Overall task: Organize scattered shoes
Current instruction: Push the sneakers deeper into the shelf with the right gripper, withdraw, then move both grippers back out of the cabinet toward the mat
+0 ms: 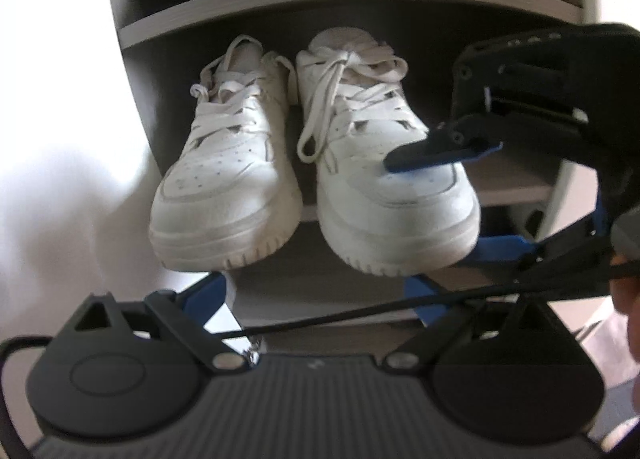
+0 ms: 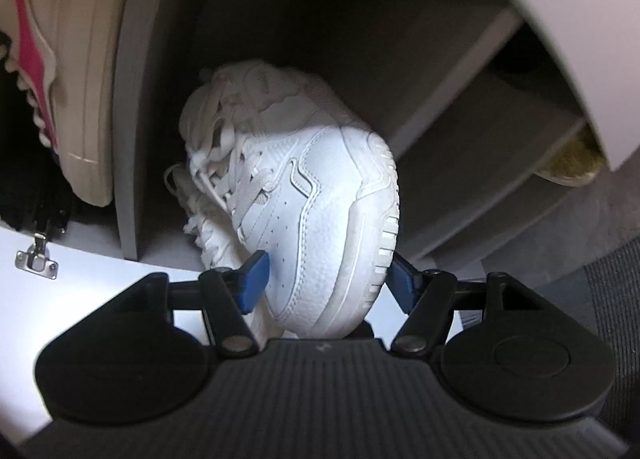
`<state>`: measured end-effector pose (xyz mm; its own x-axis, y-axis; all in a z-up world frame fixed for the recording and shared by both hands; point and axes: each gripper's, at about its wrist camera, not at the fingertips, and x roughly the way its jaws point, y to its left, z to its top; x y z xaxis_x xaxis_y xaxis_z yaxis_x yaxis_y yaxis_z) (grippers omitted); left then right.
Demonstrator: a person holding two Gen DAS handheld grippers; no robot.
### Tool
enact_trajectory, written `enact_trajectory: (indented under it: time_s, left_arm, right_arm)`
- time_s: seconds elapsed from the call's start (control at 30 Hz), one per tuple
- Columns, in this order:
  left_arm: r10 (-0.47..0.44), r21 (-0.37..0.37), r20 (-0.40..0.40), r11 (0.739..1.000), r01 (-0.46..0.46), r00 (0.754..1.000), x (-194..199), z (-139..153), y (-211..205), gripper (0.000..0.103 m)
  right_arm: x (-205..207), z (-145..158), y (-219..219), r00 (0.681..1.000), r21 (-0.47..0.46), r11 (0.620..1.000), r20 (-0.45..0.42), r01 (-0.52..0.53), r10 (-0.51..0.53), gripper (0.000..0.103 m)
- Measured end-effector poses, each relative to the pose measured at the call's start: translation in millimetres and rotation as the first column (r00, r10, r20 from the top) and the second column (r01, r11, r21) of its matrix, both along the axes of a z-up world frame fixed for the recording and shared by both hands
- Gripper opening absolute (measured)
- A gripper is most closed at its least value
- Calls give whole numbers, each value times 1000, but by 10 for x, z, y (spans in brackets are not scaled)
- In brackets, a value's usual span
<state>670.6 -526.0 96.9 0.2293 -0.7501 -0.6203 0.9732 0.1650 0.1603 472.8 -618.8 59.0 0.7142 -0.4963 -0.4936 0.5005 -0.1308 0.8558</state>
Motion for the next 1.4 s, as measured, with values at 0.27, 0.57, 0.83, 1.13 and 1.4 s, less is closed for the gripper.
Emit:
enact_trajectory:
  time_s: [0.27,0.57,0.83,1.13,1.4]
  left_arm:
    - [15,-1,-30,1000,-15,999,96,25,-299,96]
    - [55,48,-85,998,-51,995,175,-96,-417,98]
    - [-29,86,-99,996,38,995,92,13,248,101]
    - [-254,173,-137,946,275,957,-127,284,1261,103]
    - [-461,218,-273,825,521,844,-335,497,1867,103]
  right_arm:
    - [346,7,-349,1000,-39,999,-12,-20,20,65]
    - [583,-23,-558,1000,-76,997,-30,0,-2,65]
    - [619,95,-365,993,-143,988,-113,-51,34,66]
    - [284,207,120,979,-120,992,-205,-35,9,66]
    - [-75,300,583,949,-120,992,-303,47,-82,67]
